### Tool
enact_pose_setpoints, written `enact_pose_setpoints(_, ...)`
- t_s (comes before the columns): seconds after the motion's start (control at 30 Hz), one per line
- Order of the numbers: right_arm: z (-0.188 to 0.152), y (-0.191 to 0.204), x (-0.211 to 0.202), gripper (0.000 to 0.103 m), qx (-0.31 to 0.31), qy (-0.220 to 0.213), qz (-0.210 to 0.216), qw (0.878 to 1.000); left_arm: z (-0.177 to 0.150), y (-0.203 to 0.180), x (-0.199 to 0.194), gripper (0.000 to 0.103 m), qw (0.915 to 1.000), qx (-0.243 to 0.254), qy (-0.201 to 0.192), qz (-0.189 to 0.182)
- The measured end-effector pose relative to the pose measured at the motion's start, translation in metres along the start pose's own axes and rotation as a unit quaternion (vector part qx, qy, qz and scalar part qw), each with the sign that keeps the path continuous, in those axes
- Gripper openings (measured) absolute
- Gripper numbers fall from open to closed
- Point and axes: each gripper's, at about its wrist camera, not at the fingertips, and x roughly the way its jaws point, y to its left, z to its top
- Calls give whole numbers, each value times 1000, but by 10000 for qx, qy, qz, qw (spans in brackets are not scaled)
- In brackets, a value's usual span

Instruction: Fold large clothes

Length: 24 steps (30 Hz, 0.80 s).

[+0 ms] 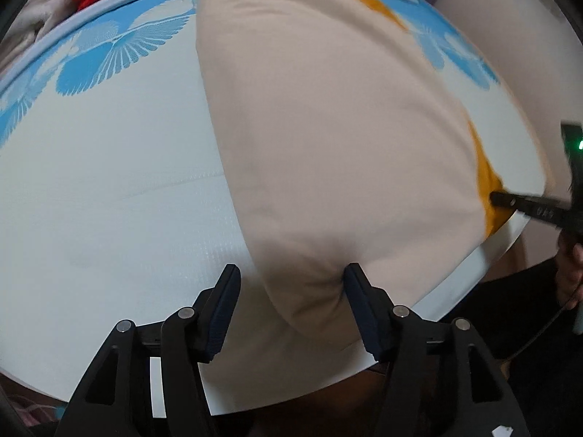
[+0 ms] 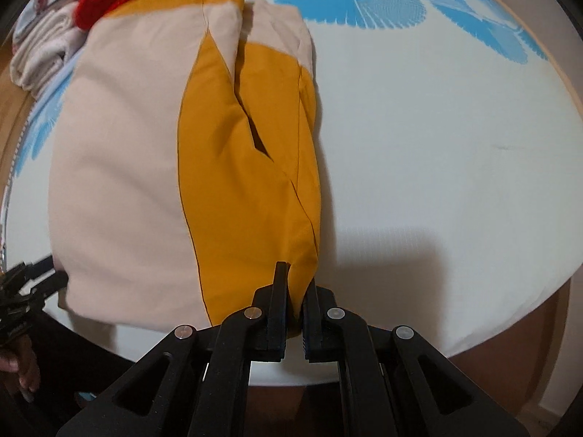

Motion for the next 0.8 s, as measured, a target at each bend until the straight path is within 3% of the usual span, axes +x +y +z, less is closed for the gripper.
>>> enact_pose_setpoints(0.07, 5, -4, -25, 11, 171, -531, 30, 9984, 2, -1, -10, 50, 9999, -55, -147, -55)
enact_pose_setpoints(0.1, 10, -5, -52, 13, 186, -1238, -37, 9921, 3, -1, -17, 50, 9996, -55, -272, -17)
enact_pose_setpoints(0.17, 18, -1, -92, 21, -21, -2254, -250, 9739, 6, 4, -27, 47, 9986, -143, -494, 77)
enact_pose_setpoints(0.23, 34, 4, -113, 44, -261, -2767, 2, 9606, 13, 9, -38, 38, 9970, -312, -700, 123)
enact_pose_setpoints(0.27, 44, 6, -116, 49, -342, -2846, 160, 9579, 18, 11, -44, 29, 9961, -366, -788, 164)
enact_pose_setpoints(0.37, 79, 14, -101, 51, -477, -2667, 593, 9608, 35, 20, -52, 20, 9945, -368, -937, 295)
enact_pose_setpoints(0.47, 117, 19, -62, 51, -248, -1981, 1237, 9720, 62, 31, -53, 20, 9931, -332, -1046, 421)
enact_pose_setpoints(0.53, 141, 17, -29, 51, 99, -1624, 1631, 9731, 80, 33, -49, 20, 9926, -229, -1112, 434)
enact_pose_setpoints(0.7, 175, 18, 36, 51, 692, -1052, 1697, 9774, 111, 43, -25, 20, 9956, -234, -890, 183)
enact_pose_setpoints(0.8, 187, 15, 57, 51, 929, -845, 2034, 9710, 121, 47, -12, 20, 9961, -527, -695, 92)
